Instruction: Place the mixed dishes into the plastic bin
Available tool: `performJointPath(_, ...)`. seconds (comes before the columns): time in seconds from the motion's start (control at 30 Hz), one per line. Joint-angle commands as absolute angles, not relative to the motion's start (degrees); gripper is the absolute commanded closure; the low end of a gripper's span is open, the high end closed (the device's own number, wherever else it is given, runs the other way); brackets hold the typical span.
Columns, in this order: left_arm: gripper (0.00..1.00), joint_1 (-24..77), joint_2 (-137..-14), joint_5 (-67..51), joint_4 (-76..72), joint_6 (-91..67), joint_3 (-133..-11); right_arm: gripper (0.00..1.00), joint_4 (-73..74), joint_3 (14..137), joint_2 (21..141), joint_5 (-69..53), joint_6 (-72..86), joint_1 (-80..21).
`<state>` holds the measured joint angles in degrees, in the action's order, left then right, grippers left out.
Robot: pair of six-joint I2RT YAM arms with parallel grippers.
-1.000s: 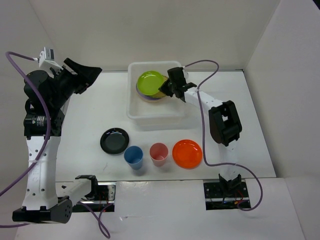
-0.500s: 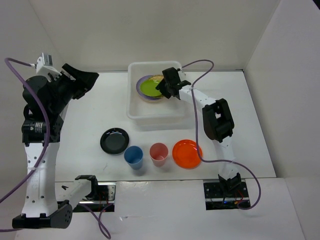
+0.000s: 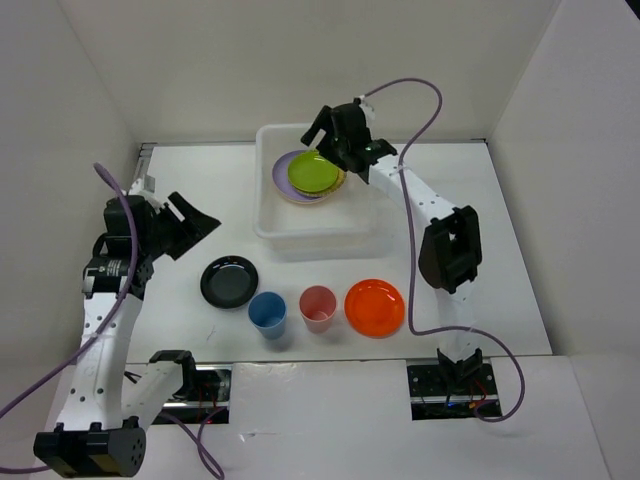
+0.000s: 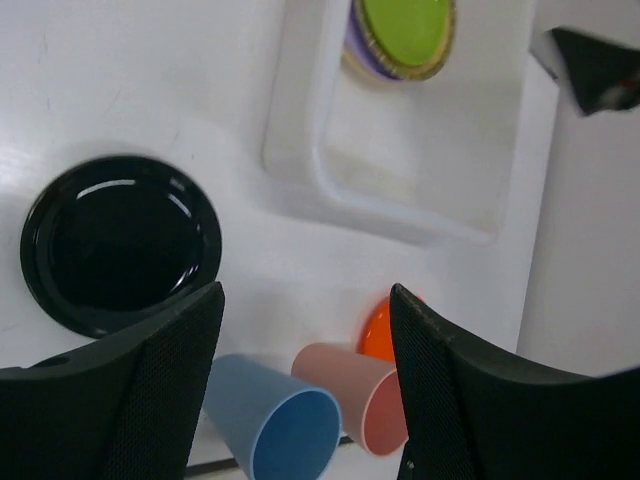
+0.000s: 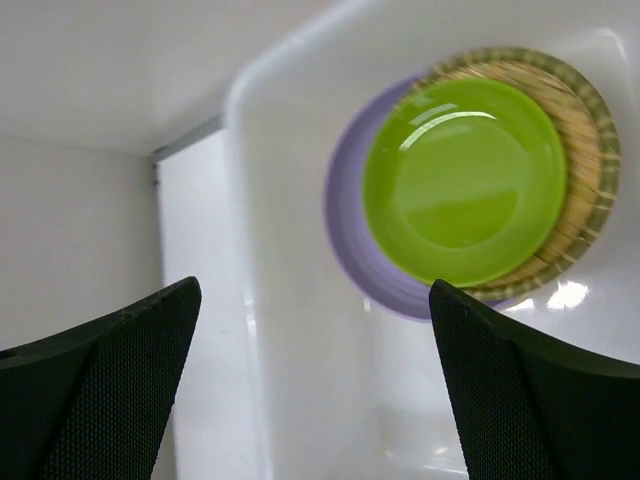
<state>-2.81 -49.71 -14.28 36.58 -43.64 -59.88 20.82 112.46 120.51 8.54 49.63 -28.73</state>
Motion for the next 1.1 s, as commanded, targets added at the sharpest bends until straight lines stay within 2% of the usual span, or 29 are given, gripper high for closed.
performJointPath(0.0,0.26,-3.08,-47.64,-15.91,37.44,-44.73,-55.48,0.0,22.14,116.98,111.72,7.92,44.65,-30.41)
performJointPath(0.3,0.27,-3.08,-45.34,-12.3,41.04,-51.33,-43.87,0.0,21.26,110.65,101.34,2.56,41.05,-30.41)
performJointPath(0.43,0.27,-3.08,-48.86,-16.52,36.31,-54.91,-37.72,0.0,20.74,109.42,99.67,-1.49,39.12,-30.94)
performJointPath(0.57,0.27,-3.08,-48.96,-15.65,34.1,-59.84,-34.2,0.0,21.45,110.03,99.67,-2.9,37.35,-30.94)
performJointPath(0.8,0.27,-3.08,-45.18,-7.39,38.5,-64.95,-34.19,0.0,21.97,110.04,100.19,-4.12,35.6,-30.94)
performJointPath(1.07,0.27,-0.36,-54.75,-1.94,39.73,-68.55,-33.4,0.0,21.97,110.57,100.2,-5.27,35.07,-30.94)
